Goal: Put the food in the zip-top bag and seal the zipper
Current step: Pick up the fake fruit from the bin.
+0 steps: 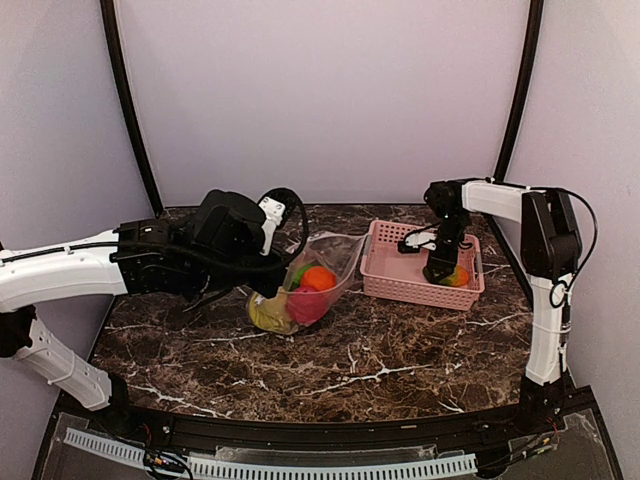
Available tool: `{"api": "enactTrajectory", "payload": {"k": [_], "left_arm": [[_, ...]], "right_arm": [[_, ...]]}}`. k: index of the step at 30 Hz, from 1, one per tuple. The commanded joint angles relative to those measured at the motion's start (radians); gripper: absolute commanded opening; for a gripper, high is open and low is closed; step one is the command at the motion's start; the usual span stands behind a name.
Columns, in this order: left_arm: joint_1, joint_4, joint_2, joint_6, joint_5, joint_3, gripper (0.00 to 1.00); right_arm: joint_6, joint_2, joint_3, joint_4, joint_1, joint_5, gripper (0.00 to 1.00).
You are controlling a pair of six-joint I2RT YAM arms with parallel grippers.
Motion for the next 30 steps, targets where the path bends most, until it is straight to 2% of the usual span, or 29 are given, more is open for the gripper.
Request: {"api": "enactTrajectory", "payload": {"k": [1,7,11,15,21,25,30], "left_arm": [[0.003,-0.022,0.01,0.003,0.013,0.028,0.01],[0.003,-0.025,0.017,0.005,0.018,0.035,0.01],[0.003,-0.027,0.017,0.004,0.02,0.038,0.01],[0.003,-0.029,0.016,0.003,0.019,0.037,0.01],[0.003,-0.028,0.012,0.002,0.016,0.039,0.01],[0.003,-0.019,0.015,0.008,0.01,0.042,0.01],[0.003,-0.021,0.024,0.001,-0.024,0.051,0.01]], "right_arm": [[0.018,0.015,-0.018,0.009,0.008,0.02,0.58],[0.05,0.026,-0.001,-0.01,0.008,0.055,0.58],[0.079,0.03,0.031,-0.028,0.008,0.058,0.49],[0.12,0.015,0.087,-0.053,0.008,0.028,0.45],[0.194,-0.078,0.14,-0.094,0.008,-0.095,0.44],[0.25,-0.171,0.172,-0.127,0.013,-0.235,0.44],[0.324,-0.354,0.145,-0.006,0.036,-0.38,0.43]]}}
